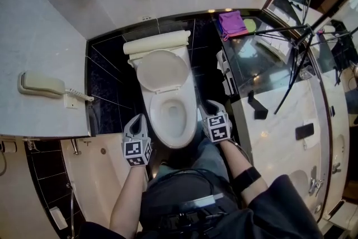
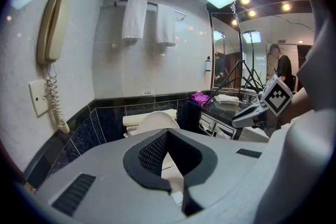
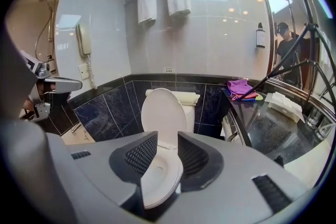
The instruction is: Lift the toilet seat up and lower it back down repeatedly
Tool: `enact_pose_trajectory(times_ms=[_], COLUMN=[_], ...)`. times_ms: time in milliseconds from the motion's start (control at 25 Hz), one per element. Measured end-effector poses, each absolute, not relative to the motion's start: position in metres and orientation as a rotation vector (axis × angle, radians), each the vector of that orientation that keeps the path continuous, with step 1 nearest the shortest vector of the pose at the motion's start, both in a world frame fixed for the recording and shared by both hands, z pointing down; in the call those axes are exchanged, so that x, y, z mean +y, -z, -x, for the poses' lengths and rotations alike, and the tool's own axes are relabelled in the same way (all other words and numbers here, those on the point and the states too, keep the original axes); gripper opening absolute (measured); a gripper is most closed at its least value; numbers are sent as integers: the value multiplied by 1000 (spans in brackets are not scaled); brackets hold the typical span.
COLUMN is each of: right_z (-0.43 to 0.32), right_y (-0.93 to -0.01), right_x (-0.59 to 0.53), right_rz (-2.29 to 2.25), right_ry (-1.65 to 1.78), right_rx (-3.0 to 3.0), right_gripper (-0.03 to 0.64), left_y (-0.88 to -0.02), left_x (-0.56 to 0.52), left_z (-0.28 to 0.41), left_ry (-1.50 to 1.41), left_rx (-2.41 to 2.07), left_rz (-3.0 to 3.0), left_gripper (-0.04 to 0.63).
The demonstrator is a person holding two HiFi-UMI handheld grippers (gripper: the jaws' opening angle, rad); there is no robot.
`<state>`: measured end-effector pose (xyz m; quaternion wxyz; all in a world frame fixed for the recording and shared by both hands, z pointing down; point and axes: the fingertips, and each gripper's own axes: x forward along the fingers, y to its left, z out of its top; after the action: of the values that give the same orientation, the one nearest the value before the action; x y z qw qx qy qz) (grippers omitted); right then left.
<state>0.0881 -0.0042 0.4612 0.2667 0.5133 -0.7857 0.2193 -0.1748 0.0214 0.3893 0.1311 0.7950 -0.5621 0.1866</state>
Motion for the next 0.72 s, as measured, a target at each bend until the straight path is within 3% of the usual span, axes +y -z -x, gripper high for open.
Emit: enact_pose_trajectory(times_ms=[240, 720], right_z=[-101, -104], right_y=[-544, -751], right_x=[3, 59], right_rz=[-1382, -1343], right_ry=[-825, -1224], right_rx=[-2040, -1849], right_gripper=[220, 221], left_y=[-423, -541], left_x=[16, 29], left_z=[171, 177], left_ry=[-582, -689], left_rx=[-1621, -1552], left_rz=[-2358, -2345], left_gripper=[0, 0])
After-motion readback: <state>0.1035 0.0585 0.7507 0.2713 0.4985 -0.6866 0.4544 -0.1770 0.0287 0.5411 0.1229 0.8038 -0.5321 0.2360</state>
